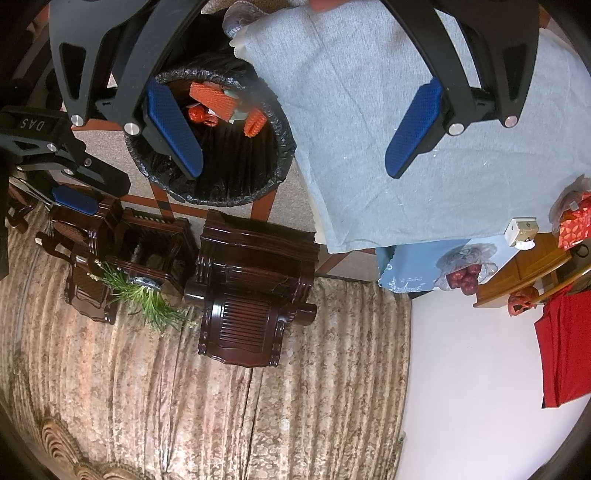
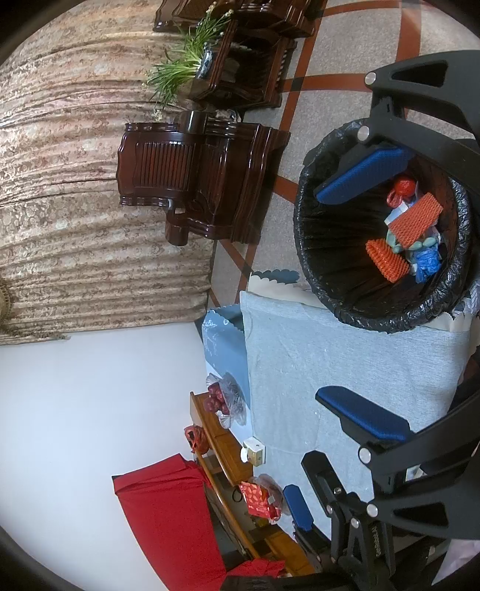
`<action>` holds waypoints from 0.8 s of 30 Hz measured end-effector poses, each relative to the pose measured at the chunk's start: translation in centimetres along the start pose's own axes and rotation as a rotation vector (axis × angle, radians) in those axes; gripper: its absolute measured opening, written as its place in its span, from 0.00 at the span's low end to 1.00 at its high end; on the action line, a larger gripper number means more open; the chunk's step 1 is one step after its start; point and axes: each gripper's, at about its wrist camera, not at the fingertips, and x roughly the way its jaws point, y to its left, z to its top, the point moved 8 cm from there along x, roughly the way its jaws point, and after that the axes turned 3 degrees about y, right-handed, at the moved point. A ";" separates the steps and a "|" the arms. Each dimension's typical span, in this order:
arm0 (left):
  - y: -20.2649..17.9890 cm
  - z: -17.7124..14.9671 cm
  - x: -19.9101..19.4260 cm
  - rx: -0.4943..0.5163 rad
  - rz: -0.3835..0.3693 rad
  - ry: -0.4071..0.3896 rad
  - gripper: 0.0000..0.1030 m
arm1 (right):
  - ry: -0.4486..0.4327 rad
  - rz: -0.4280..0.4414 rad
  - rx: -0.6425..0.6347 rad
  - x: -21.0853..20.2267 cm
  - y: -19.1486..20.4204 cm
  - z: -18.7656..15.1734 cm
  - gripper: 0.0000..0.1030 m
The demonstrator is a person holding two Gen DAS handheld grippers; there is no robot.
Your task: Collect trash
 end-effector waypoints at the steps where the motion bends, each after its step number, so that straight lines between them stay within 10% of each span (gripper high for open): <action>1: 0.0 0.0 0.0 0.000 0.000 0.000 0.94 | 0.000 0.000 0.000 0.0 0.0 0.0 0.94; 24: 0.0 0.0 0.0 0.001 0.000 0.000 0.94 | 0.000 -0.001 0.000 0.1 0.1 -0.1 0.94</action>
